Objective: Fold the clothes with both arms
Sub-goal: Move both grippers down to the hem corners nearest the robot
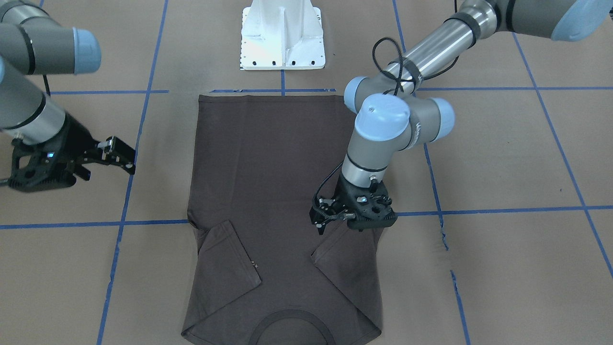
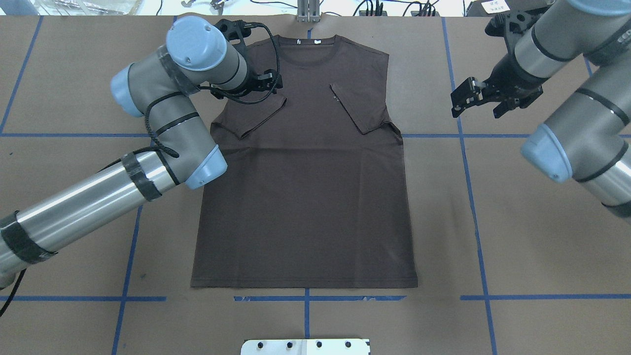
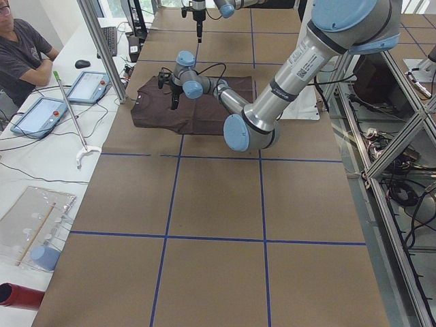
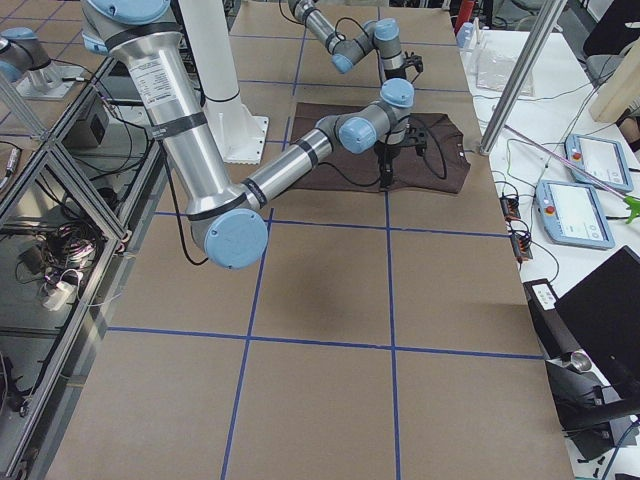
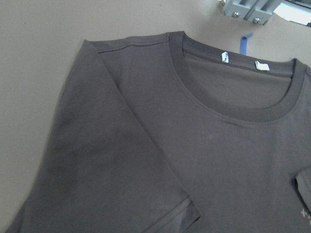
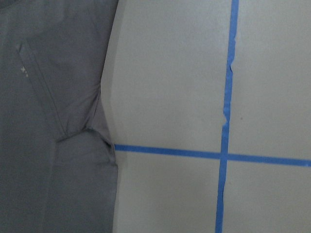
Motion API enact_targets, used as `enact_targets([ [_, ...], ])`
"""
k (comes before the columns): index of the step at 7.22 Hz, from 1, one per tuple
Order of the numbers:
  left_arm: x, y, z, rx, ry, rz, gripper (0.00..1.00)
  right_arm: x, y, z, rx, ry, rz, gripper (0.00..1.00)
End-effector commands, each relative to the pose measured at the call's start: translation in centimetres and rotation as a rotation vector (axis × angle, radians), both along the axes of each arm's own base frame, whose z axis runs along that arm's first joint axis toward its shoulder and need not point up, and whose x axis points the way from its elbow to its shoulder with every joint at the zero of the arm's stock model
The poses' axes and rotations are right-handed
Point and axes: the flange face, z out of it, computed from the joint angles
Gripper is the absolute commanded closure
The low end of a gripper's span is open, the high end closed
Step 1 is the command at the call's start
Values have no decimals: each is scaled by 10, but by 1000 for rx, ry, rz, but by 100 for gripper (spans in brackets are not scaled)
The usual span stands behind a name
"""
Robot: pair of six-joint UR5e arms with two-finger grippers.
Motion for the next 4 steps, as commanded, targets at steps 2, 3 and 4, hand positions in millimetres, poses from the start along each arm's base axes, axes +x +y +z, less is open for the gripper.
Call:
enact_targets([
  [2, -84, 65, -1, 83, -37, 52, 0, -81, 171, 26, -67, -29, 115, 0],
  [3, -96, 69, -3, 105, -42, 55, 0, -108, 208, 32, -75, -23, 137, 0],
  [4, -100, 71, -6, 120, -42, 58, 0, -134, 236, 32, -76, -11, 147, 0],
])
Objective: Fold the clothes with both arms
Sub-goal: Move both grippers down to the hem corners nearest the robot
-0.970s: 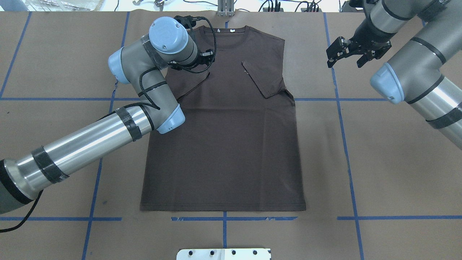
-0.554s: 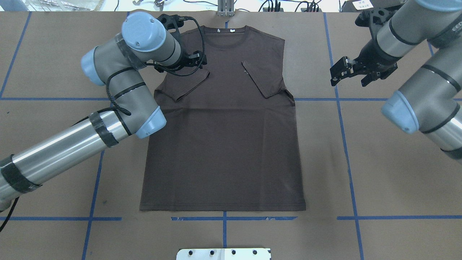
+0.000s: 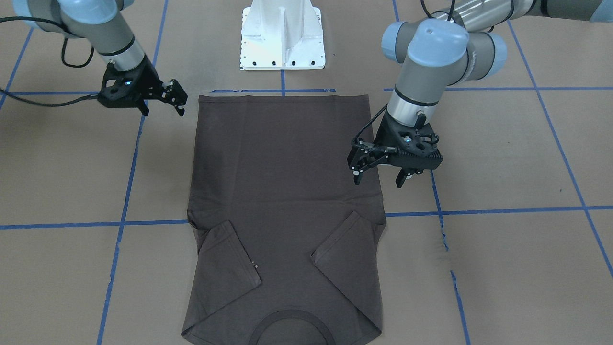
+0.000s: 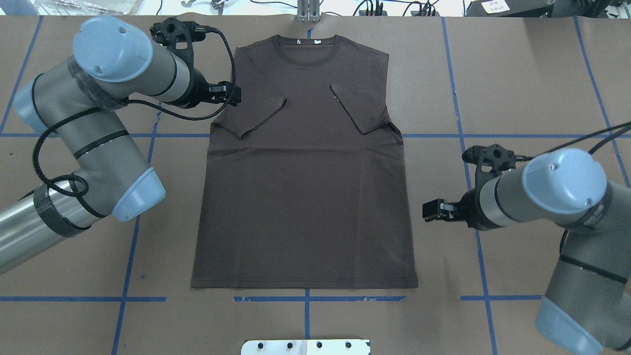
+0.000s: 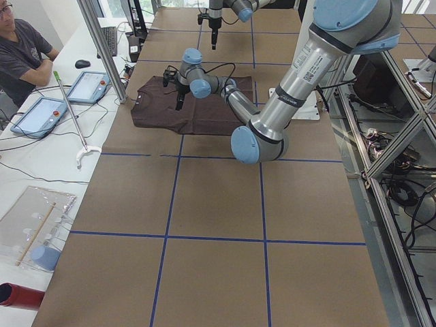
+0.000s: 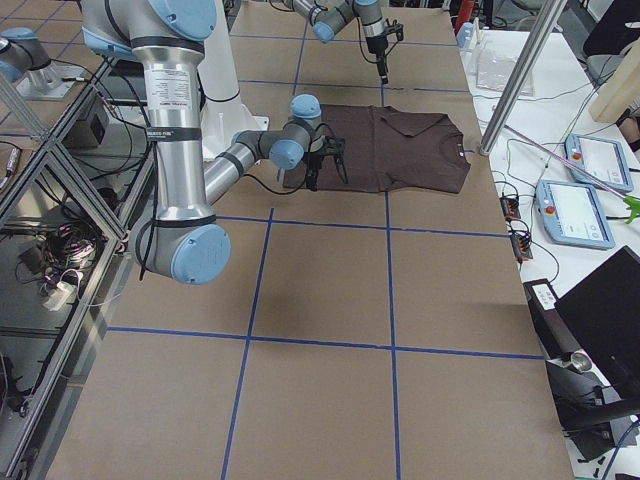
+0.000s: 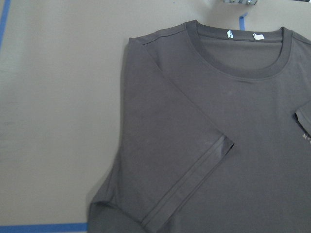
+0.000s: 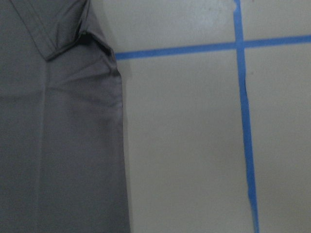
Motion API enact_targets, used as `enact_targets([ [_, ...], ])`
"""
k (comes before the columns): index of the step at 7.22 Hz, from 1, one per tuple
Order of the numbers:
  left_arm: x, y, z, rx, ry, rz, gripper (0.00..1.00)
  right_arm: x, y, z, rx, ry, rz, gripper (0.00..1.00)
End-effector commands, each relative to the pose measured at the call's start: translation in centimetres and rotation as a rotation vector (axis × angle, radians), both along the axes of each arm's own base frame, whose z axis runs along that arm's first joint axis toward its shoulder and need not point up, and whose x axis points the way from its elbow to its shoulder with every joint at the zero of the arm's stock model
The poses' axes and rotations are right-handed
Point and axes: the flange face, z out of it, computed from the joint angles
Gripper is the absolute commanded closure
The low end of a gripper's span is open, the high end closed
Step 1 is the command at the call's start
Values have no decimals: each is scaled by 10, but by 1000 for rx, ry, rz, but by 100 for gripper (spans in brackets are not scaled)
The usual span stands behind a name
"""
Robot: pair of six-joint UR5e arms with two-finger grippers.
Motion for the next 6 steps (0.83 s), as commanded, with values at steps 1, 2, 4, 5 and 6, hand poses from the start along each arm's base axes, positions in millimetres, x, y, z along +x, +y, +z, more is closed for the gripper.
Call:
enact_targets([
  [1, -17, 11, -12, 24, 0, 4, 0, -43, 58, 4, 5, 9, -1, 0],
  [2, -18, 10, -13, 23, -5, 3, 0, -52, 68, 8, 3, 19, -18, 0],
  [4, -20, 11, -16, 29, 0, 1, 0, -81, 71, 13, 0, 37, -41, 1],
  [5, -21, 10, -16, 29, -1, -2, 0, -90, 72, 20, -4, 51, -47, 2],
  [6, -23, 9, -16, 32, 0, -4, 0, -96, 74, 23, -6, 59, -53, 6],
])
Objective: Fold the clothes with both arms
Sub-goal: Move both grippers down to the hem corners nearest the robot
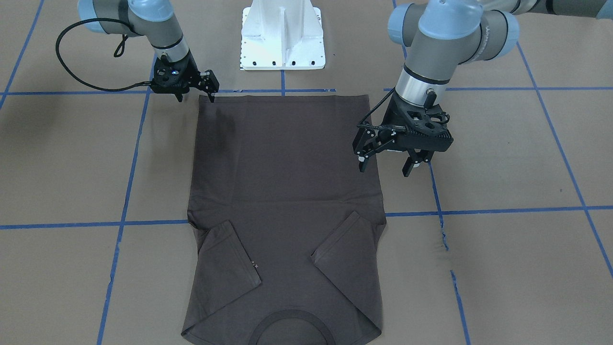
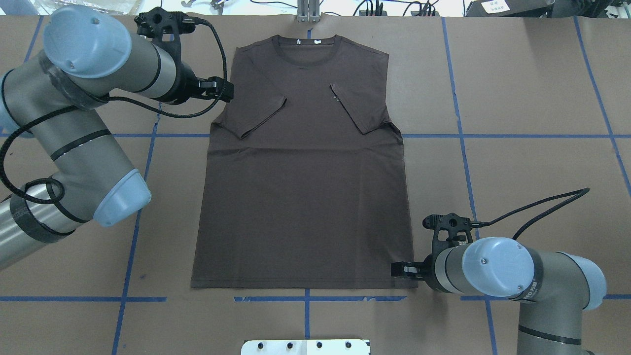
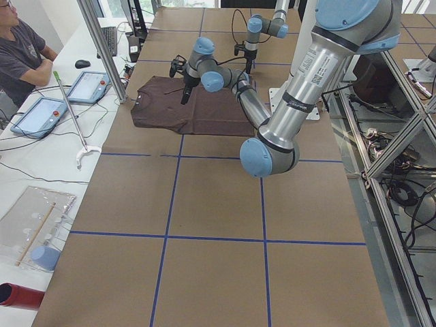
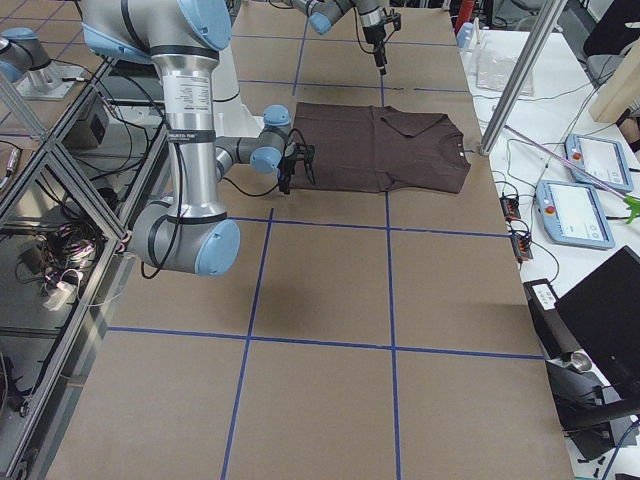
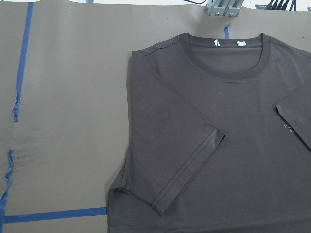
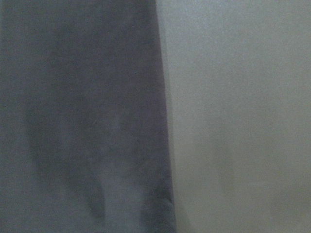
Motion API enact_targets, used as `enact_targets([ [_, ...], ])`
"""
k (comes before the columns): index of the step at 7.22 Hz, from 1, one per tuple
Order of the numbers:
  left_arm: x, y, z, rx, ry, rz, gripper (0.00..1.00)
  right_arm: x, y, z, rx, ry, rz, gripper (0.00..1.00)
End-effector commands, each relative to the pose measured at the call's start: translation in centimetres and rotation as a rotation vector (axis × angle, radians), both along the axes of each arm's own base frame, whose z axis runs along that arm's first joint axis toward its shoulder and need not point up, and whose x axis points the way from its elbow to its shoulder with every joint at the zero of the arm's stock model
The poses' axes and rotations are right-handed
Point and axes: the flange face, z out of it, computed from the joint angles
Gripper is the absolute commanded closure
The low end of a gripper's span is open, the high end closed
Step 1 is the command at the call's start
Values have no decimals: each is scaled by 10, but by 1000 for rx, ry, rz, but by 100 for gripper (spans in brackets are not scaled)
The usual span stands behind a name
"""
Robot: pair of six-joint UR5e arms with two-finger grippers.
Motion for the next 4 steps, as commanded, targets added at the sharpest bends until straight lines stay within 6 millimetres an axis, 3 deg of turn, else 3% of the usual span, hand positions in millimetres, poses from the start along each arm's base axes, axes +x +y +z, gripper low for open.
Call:
enact_targets([
  [1, -2, -1, -1, 2, 2, -3, 0, -11, 1, 4, -4, 10, -8, 16],
  [2, -1, -1, 0, 2, 0, -3, 0, -10, 2, 0, -4, 2, -10, 21],
  [4, -3, -1, 0, 2, 1, -3, 0, -8, 1, -2, -3, -2, -8, 21],
])
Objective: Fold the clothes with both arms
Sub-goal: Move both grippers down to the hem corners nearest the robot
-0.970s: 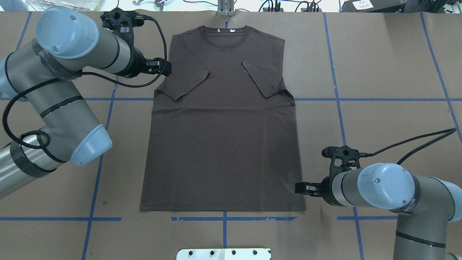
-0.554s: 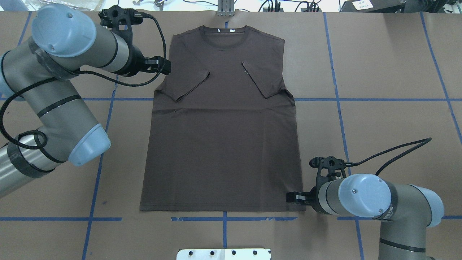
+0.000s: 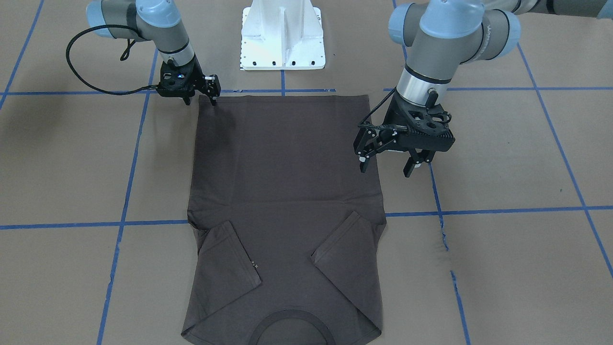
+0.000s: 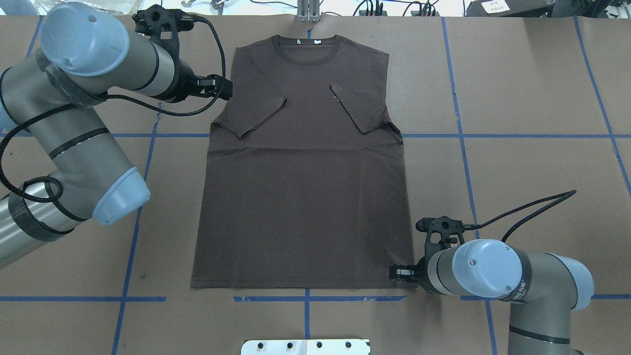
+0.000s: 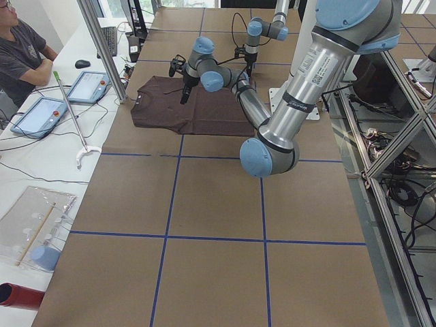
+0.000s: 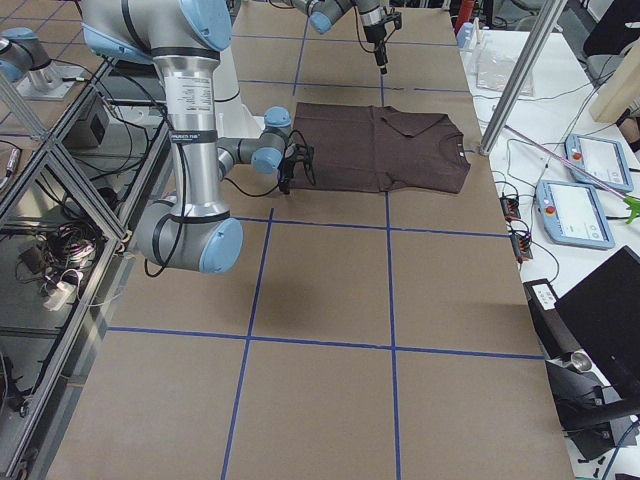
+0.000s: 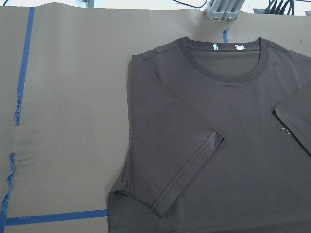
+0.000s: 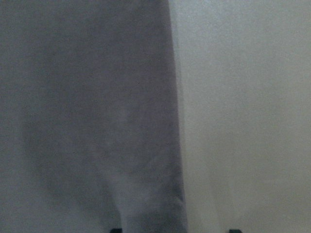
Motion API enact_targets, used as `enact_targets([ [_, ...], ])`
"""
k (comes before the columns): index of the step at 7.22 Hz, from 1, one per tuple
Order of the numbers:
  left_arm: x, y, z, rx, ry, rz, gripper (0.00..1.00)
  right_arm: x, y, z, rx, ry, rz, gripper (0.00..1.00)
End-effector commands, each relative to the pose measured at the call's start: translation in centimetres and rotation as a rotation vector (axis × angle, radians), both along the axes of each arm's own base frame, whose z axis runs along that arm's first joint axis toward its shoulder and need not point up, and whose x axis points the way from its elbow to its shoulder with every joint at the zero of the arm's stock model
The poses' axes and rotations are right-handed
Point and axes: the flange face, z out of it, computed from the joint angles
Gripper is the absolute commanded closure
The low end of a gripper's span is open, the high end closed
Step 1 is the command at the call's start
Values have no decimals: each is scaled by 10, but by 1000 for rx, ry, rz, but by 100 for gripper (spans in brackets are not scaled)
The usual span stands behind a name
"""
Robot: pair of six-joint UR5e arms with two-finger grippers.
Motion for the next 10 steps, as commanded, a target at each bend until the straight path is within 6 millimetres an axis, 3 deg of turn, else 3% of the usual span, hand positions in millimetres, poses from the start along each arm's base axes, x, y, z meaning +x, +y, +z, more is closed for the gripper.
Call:
enact_targets([
  [1, -1, -1, 1, -1, -2, -2, 0, 1, 0, 1, -1, 1, -1, 23],
  [3, -4, -2, 1, -2, -1, -6, 0, 0, 4, 0, -5, 0, -11, 24],
  [4, -3, -2, 2, -3, -2, -4, 0, 0, 6, -2, -15, 10, -20, 55],
  [5, -3, -2, 2, -3, -2, -4, 0, -1, 7, -3, -23, 11, -28, 97],
  [8, -2, -2, 2, -5, -1, -4, 0, 3, 8, -9, -21, 3, -29, 100],
  [10, -3, -2, 4, -13, -3, -4, 0, 12, 8, -25, -12, -30, -24, 100],
])
